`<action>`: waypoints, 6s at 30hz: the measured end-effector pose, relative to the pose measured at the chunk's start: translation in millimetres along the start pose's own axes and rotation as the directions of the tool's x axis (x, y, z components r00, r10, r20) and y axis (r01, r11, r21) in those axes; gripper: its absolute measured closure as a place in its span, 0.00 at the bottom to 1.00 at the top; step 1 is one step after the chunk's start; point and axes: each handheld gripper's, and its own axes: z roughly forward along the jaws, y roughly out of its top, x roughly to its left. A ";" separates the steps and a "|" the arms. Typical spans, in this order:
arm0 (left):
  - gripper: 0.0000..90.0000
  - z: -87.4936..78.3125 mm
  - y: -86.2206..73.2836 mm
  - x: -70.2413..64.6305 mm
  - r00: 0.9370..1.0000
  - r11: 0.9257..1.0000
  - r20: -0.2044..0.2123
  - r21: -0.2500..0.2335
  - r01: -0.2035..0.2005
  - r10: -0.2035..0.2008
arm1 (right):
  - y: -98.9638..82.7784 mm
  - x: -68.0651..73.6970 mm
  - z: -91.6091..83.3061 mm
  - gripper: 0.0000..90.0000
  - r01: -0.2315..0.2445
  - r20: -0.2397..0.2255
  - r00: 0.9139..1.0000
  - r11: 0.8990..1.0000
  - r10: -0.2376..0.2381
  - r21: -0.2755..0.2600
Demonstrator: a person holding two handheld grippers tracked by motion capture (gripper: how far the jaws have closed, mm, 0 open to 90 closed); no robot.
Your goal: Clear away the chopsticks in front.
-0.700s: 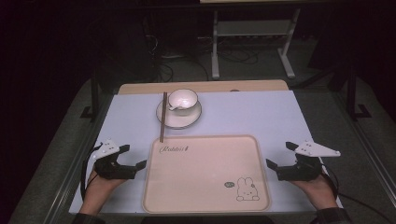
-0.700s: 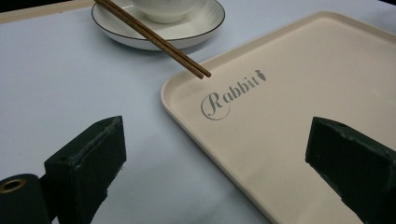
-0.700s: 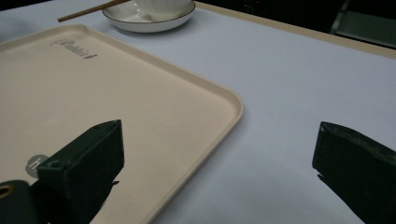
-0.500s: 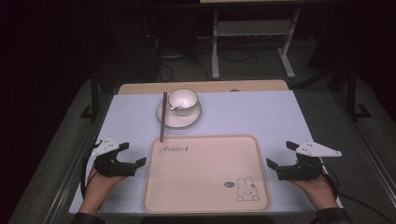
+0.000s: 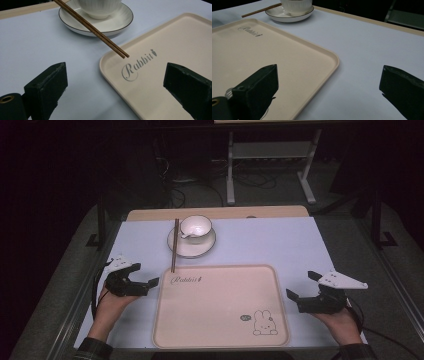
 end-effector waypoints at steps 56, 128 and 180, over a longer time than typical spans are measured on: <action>0.60 143.1 85.4 36.4 0.993 0.971 -0.121 0.233 0.042 -0.014 | -1.6 -3.9 -6.9 0.02 -0.022 -0.001 1.000 0.999 0.022 -0.024; 0.84 100.1 84.6 55.5 0.993 0.978 -0.100 0.196 0.076 -0.057 | -4.0 -2.3 -14.6 0.02 -0.027 0.000 1.000 0.999 0.027 -0.030; 0.94 112.5 61.8 72.5 0.981 0.961 -0.118 0.212 0.178 -0.155 | -5.7 -4.6 -16.1 0.02 -0.032 0.009 0.999 0.999 0.032 -0.028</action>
